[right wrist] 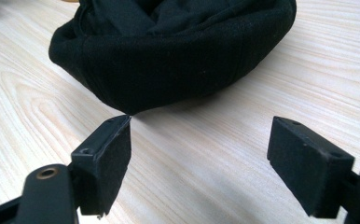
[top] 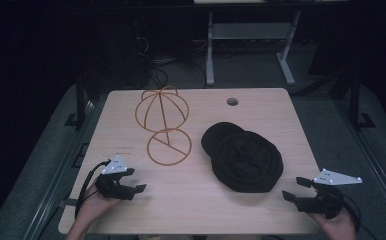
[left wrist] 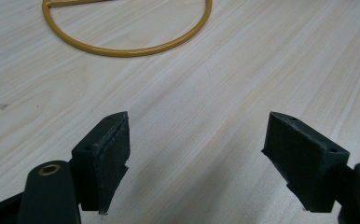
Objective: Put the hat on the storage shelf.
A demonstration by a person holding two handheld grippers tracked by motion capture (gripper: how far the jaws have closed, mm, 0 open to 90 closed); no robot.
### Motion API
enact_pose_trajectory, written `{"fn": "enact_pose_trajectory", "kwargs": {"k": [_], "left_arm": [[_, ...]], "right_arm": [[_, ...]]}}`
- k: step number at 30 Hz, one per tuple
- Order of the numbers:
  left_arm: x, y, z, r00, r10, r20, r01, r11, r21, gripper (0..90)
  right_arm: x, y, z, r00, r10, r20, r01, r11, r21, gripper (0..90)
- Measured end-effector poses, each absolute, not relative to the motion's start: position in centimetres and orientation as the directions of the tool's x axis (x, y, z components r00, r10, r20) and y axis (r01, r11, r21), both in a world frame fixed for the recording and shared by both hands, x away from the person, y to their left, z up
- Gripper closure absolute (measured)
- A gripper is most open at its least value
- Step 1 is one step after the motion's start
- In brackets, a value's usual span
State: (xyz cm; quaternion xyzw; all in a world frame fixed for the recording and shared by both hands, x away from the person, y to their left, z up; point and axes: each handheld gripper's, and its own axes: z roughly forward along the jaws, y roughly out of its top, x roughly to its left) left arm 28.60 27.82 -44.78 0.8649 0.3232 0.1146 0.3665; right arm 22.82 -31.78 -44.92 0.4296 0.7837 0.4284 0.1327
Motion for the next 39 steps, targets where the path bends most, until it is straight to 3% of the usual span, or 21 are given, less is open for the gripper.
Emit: {"fn": "enact_pose_trajectory", "kwargs": {"k": [17, 39], "left_arm": [[28.0, 24.6, -42.4, 0.827, 0.562, -0.012, 0.389, -0.558, 0.733, 23.6], [28.4, 14.5, -39.9, 0.938, 0.342, 0.062, 0.199, -0.676, 0.71, 20.0]], "right_arm": [[22.6, -32.0, -44.6, -0.597, 0.782, 0.181, 0.556, 0.24, 0.795, 19.7], [22.6, -31.9, -44.3, -0.6, 0.779, 0.185, 0.555, 0.238, 0.797, 18.0]]}}
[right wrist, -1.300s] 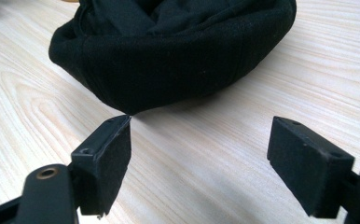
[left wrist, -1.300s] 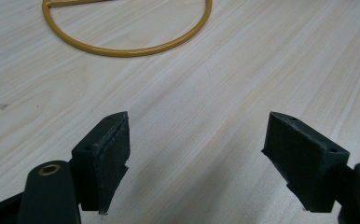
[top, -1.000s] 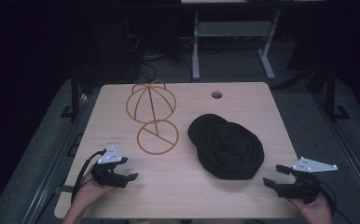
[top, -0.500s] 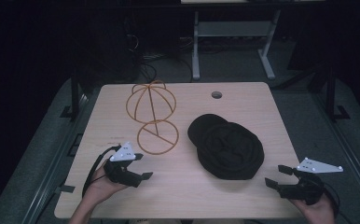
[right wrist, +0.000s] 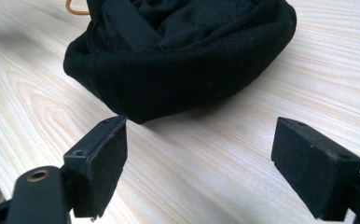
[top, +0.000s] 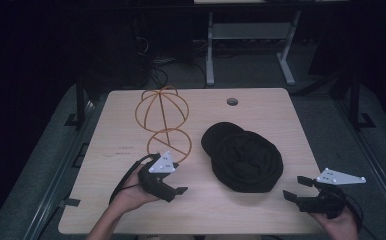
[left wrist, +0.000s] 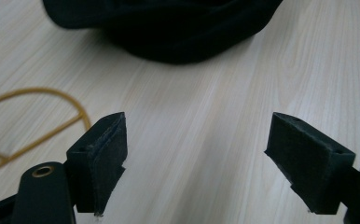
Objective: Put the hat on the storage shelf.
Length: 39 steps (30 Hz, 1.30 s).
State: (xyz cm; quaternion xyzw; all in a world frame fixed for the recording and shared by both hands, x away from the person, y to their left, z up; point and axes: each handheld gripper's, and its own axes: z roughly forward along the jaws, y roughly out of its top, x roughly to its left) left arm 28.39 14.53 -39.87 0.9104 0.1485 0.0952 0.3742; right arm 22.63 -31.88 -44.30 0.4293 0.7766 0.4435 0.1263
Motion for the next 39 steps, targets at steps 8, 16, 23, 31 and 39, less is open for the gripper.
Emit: {"fn": "enact_pose_trajectory", "kwargs": {"k": [8, 16, 23, 31, 39], "left_arm": [[29.3, 10.5, -39.6, 0.96, 0.273, 0.058, 0.155, -0.695, 0.702, 22.8], [30.3, 6.1, -39.4, 0.981, 0.184, 0.068, 0.091, -0.734, 0.673, 24.8], [31.3, 2.7, -40.1, 0.989, 0.133, 0.066, 0.059, -0.762, 0.645, 25.6], [31.5, -0.1, -41.2, 0.997, 0.069, 0.042, 0.027, -0.782, 0.622, 29.2], [31.7, -1.9, -42.1, 0.999, -0.002, 0.042, -0.026, -0.819, 0.574, 38.8]], "right_arm": [[22.7, -31.8, -44.2, -0.606, 0.776, 0.175, 0.55, 0.25, 0.797, 18.0], [22.8, -31.8, -44.3, -0.609, 0.773, 0.175, 0.551, 0.254, 0.795, 18.0], [22.7, -31.9, -44.4, -0.611, 0.772, 0.173, 0.549, 0.255, 0.796, 17.7], [22.8, -31.8, -44.4, -0.616, 0.769, 0.174, 0.547, 0.258, 0.796, 17.7], [22.8, -31.8, -44.4, -0.616, 0.768, 0.177, 0.547, 0.255, 0.797, 17.6]]}}
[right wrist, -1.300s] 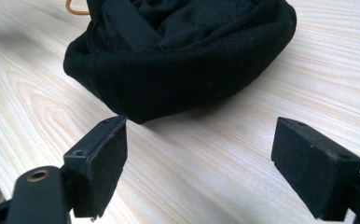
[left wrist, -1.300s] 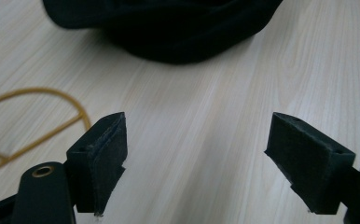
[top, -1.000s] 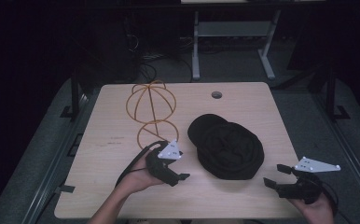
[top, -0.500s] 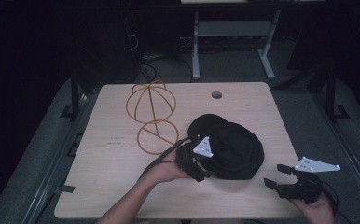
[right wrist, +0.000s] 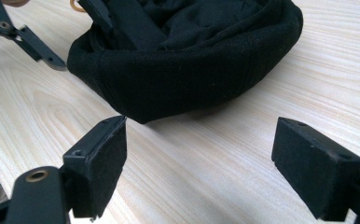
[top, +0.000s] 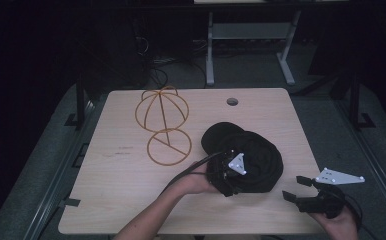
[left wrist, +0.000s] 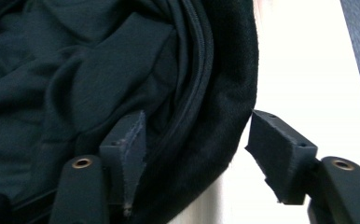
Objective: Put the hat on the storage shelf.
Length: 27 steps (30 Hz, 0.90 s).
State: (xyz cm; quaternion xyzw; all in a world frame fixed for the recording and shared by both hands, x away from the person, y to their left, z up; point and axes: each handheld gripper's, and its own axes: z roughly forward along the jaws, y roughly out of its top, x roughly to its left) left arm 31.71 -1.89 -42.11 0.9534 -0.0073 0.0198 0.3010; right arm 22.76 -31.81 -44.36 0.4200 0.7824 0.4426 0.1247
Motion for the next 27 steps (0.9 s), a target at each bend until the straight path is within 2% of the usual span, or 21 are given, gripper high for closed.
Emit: {"fn": "enact_pose_trajectory", "kwargs": {"k": [4, 9, 11, 13, 15, 20, 27], "left_arm": [[31.8, -2.6, -42.8, 0.999, -0.018, 0.04, -0.037, -0.834, 0.55, 41.5], [31.7, -3.3, -44.0, 0.996, -0.037, 0.087, -0.076, -0.864, 0.498, 47.8], [31.7, -3.4, -44.3, 0.995, -0.042, 0.091, -0.082, -0.868, 0.49, 54.1], [31.7, -3.6, -44.4, 0.995, -0.041, 0.095, -0.083, -0.866, 0.493, 56.8], [31.9, -3.6, -44.3, 0.994, -0.039, 0.097, -0.082, -0.864, 0.496, 63.3], [32.0, -3.8, -44.1, 0.997, -0.055, 0.053, -0.074, -0.858, 0.509, 73.1], [32.0, -3.8, -43.3, 0.998, -0.065, 0.017, -0.064, -0.831, 0.552, 76.9]], "right_arm": [[22.8, -31.7, -44.4, -0.618, 0.766, 0.176, 0.546, 0.257, 0.797, 17.5], [22.8, -31.6, -44.5, -0.623, 0.764, 0.17, 0.547, 0.269, 0.793, 17.6], [22.8, -31.7, -44.4, -0.618, 0.768, 0.171, 0.545, 0.261, 0.797, 17.5], [22.8, -31.7, -44.4, -0.617, 0.768, 0.172, 0.545, 0.259, 0.798, 17.5], [22.7, -31.6, -44.4, -0.618, 0.767, 0.172, 0.546, 0.26, 0.796, 17.6], [22.7, -31.6, -44.4, -0.618, 0.768, 0.17, 0.545, 0.262, 0.797, 17.6], [22.6, -31.7, -44.4, -0.613, 0.771, 0.175, 0.544, 0.25, 0.801, 17.6]]}}
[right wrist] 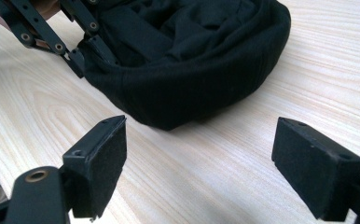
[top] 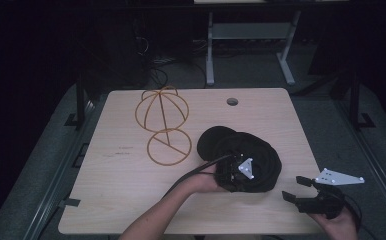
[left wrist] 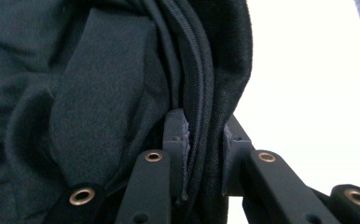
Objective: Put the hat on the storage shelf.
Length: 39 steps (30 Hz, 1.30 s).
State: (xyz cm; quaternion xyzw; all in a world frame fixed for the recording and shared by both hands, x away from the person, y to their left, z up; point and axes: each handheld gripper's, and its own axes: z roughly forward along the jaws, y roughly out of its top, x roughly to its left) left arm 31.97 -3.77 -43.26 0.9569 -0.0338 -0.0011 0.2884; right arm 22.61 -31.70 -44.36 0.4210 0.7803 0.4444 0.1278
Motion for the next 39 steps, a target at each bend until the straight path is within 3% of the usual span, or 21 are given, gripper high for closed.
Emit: {"fn": "enact_pose_trajectory", "kwargs": {"k": [18, 39], "left_arm": [[32.2, -2.1, -39.2, 0.999, -0.042, -0.023, -0.014, -0.725, 0.689, 77.4], [32.8, 0.9, -33.8, 0.995, -0.027, -0.096, 0.065, -0.558, 0.827, 76.5]], "right_arm": [[22.4, -31.7, -43.6, -0.604, 0.777, 0.178, 0.512, 0.207, 0.834, 16.5], [22.6, -29.6, -40.1, -0.637, 0.75, 0.175, 0.409, 0.137, 0.902, 16.0]]}}
